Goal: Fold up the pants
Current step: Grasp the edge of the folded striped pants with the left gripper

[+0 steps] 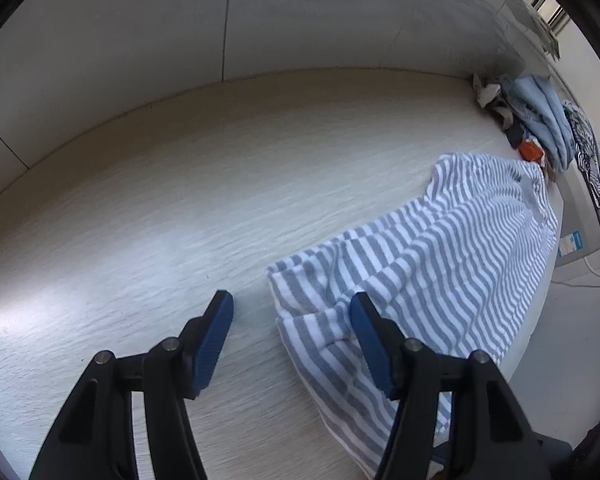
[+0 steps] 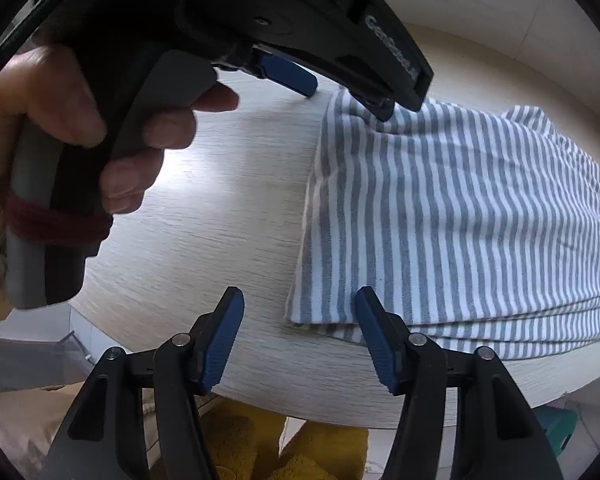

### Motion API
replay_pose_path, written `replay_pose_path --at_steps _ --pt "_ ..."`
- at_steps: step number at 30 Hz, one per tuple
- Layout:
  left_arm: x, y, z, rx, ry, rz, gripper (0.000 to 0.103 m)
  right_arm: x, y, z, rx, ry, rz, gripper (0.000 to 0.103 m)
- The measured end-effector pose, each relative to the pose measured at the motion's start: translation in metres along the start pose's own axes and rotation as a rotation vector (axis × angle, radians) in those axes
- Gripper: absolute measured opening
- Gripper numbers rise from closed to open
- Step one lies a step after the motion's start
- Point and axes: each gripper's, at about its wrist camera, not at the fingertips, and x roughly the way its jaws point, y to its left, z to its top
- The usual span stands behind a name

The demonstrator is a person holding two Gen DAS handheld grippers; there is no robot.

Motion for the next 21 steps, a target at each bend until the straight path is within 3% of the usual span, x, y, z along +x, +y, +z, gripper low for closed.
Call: replay_pose_path --at_steps 2,5,9,16,21 --pt "0.0 -0.003 0.0 0.014 0.0 0.006 0.056 0.006 -0.003 0.004 0.017 -0.005 -0.011 0.05" --pt "0.0 -0.005 -0.001 0.011 0.009 -0.03 0.031 0.005 -0.01 0.005 0.03 -0.012 -0.063 0.022" --pt "-0.004 -0.008 0.001 0.006 -0.017 -0.018 0.018 0.003 -0.018 0.004 0.058 -0.025 -0.025 0.008" --pt "-0.017 0.005 0.004 -0.03 -0.025 0.017 0.015 -0.021 -0.025 0.011 0.029 -0.076 0.103 0.008" --pt "-0.04 0.001 0.007 -0.031 -0.056 0.052 0.015 -0.041 -0.026 0.017 -0.048 -0.114 0.148 0.008"
